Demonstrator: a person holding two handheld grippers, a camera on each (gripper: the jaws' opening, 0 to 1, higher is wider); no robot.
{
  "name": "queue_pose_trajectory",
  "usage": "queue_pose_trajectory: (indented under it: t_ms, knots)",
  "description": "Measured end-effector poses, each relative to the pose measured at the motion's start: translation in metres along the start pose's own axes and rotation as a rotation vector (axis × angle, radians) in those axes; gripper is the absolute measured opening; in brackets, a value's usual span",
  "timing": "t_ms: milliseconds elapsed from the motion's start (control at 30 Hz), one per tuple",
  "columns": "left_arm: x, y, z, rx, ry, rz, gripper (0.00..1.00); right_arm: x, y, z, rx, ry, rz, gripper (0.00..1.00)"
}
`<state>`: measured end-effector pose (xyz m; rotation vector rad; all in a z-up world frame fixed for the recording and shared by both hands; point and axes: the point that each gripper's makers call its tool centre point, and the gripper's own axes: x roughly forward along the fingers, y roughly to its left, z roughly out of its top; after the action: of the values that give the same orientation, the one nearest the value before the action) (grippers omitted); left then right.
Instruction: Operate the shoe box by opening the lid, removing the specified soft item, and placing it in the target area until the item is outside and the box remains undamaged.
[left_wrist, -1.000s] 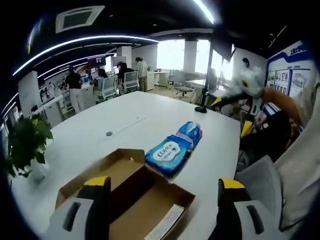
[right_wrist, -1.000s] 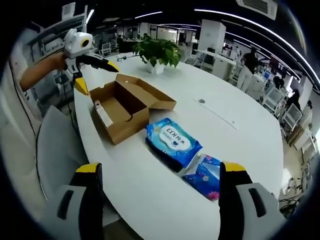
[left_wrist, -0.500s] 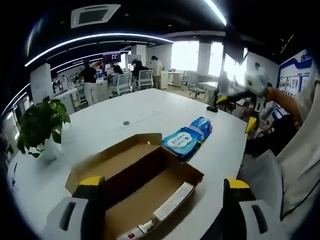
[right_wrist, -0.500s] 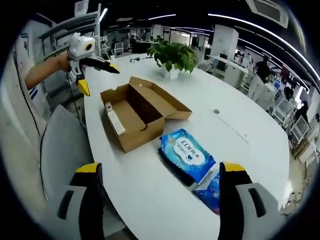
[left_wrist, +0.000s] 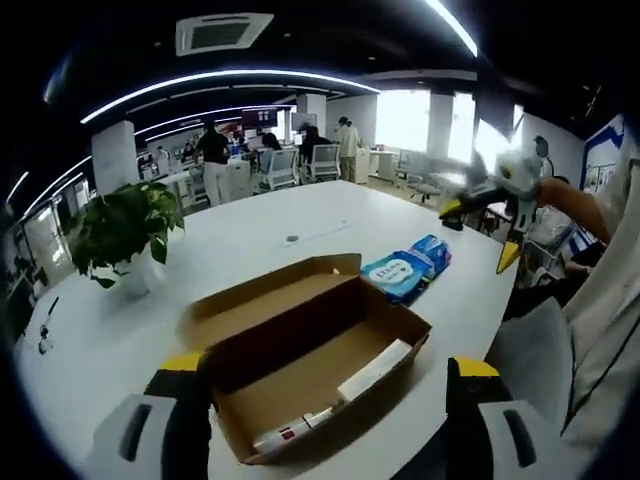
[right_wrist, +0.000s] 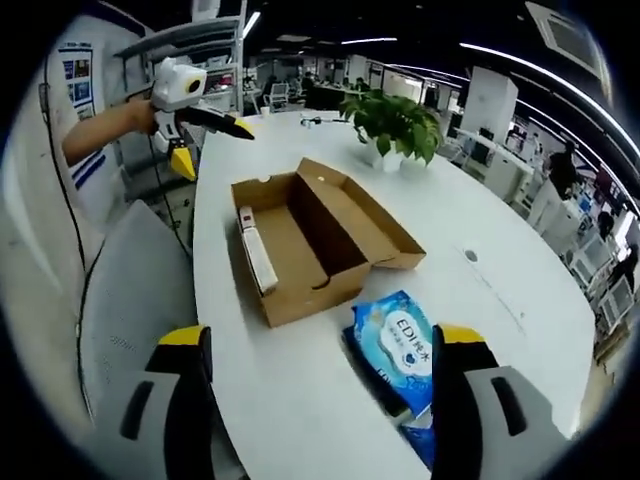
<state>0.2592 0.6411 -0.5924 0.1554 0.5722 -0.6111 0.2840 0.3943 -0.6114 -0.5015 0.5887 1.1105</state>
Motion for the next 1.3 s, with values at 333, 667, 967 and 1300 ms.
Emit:
queue_pose_trajectory:
  t_ms: [333,667,967,1300]
  knots:
    - [-0.016,0.004,-0.002,-0.024,-0.027,0.050,1.00,0.035,0.001,0.020,-0.094,0.011,0.092,0.81]
    - [-0.026,0.009,-0.018,-0.055,-0.006,0.103,1.00,0.075,0.003,0.018,-0.218,0.071,0.174,0.77]
    - [-0.027,0.012,-0.026,-0.090,0.002,0.132,1.00,0.105,0.001,0.022,-0.256,0.091,0.200,0.76]
    - [-0.023,0.017,-0.035,-0.110,0.027,0.138,1.00,0.135,0.010,0.019,-0.367,0.146,0.284,0.77]
